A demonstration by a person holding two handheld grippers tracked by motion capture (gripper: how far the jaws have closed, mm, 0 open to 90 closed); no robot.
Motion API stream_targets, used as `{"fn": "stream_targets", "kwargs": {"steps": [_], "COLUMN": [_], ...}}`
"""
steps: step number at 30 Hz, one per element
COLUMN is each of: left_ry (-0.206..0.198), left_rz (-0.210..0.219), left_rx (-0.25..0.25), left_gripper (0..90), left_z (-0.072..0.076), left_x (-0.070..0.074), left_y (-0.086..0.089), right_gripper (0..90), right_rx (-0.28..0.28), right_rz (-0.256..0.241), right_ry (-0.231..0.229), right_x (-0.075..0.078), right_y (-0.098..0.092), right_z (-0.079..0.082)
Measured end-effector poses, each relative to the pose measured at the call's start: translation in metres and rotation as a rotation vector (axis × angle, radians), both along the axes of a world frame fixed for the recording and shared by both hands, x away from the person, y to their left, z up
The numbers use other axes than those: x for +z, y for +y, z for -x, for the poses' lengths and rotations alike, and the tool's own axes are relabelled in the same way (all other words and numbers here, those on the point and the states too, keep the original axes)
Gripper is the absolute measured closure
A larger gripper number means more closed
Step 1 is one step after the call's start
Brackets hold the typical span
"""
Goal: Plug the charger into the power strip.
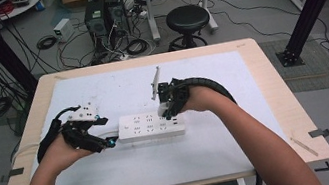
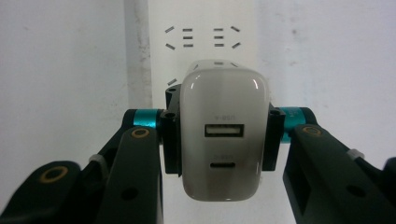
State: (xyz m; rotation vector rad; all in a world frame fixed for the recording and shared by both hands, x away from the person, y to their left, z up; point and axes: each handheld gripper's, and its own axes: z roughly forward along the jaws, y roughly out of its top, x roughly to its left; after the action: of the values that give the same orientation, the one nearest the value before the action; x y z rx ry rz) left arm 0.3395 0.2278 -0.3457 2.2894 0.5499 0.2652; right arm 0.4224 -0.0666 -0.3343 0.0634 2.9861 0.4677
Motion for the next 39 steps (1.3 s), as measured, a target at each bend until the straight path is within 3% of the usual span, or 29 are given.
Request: {"fn": "stream_targets", "kwargs": {"steps": [6, 13, 27, 33, 39], "left_ry": [0.001, 0.007, 0.002, 0.0, 0.005], "left_rz": [-0.003, 0.008, 0.013, 0.015, -0.003], "left_rx": [0.005, 0.017, 0.011, 0.012, -0.002], "left_gripper": [24.2, 24.2, 24.2, 24.2, 24.2], "left_z": [0.001, 0.002, 0.004, 0.003, 0.0], "left_x": [-0.003, -0.008, -0.009, -0.01, -0.01], "left_y": [0.007, 0.012, 0.011, 0.011, 0.008], "right_gripper": [62.8, 62.8, 62.7, 62.8, 63.1], "right_rx": [0.046, 0.067, 0.068, 0.063, 0.071], "right_rz": [0.07, 0.125, 0.174, 0.162, 0.181], "right_ry": [0.037, 0.05, 0.063, 0.083, 0.069], "right_x": [-0.012, -0.018, -0.026, -0.027, -0.029], "right_y": [0.017, 0.026, 0.033, 0.033, 0.04], "right_z": [-0.016, -0.026, -0.029, -0.032, -0.03]}}
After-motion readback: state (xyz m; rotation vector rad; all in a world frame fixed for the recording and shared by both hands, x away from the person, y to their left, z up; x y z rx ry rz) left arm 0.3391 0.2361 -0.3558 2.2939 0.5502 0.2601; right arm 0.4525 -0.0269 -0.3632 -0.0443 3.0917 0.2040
